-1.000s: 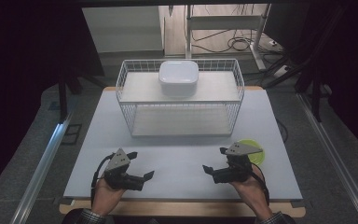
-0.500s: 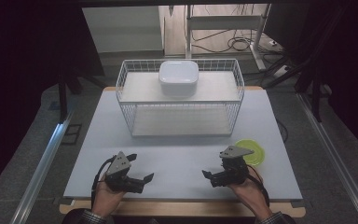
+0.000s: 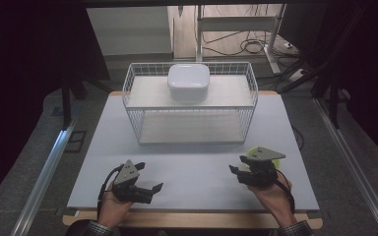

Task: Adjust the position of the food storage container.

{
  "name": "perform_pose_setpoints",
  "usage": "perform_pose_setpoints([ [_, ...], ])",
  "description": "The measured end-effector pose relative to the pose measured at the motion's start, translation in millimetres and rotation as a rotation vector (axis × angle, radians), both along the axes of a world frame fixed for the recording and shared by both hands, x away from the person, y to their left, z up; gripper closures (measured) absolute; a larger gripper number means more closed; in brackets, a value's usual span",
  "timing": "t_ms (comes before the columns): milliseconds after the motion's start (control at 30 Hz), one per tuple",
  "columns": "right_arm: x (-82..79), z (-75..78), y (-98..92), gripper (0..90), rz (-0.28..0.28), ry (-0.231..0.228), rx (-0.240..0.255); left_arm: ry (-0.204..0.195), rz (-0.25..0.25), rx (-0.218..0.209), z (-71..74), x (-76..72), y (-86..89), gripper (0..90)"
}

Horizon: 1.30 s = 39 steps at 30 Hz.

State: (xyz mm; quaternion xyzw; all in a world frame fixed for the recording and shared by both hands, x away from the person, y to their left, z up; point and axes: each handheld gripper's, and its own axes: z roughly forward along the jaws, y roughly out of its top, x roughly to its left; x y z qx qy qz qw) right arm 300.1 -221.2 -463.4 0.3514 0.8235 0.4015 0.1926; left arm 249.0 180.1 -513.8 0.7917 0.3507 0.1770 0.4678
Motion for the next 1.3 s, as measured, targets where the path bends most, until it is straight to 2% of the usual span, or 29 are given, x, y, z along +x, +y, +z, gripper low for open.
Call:
perform_pose_setpoints([
  [100,3.5,4.8,-13.8,64.0,-0.035,-0.025,0.003,0.002,-0.001,0.002,-0.4,0.2,-0.5,4.2],
  [400,15.5,13.2,-57.0,89.0,-0.215,-0.066,-0.015,0.006,-0.005,0.011,-1.9,0.6,-2.0,4.5],
  [533,23.4,11.0,-77.8,89.7,-0.293,-0.046,-0.009,0.004,-0.006,0.016,-2.2,0.6,-2.4,4.6],
  [700,31.2,5.8,-100.6,89.7,-0.355,-0.020,-0.002,0.005,-0.007,0.018,-3.0,0.8,-2.7,4.7],
  [900,41.0,-6.5,-120.8,89.7,-0.380,0.037,0.023,0.008,-0.013,0.025,-4.0,1.0,-3.6,4.8],
  [1067,45.9,-11.9,-122.3,89.6,-0.353,0.067,0.042,0.011,-0.018,0.033,-4.9,1.0,-4.7,4.7],
  [1300,47.7,-15.5,-119.9,89.5,-0.336,0.095,0.042,0.012,-0.024,0.043,-5.8,1.0,-6.3,4.8],
])
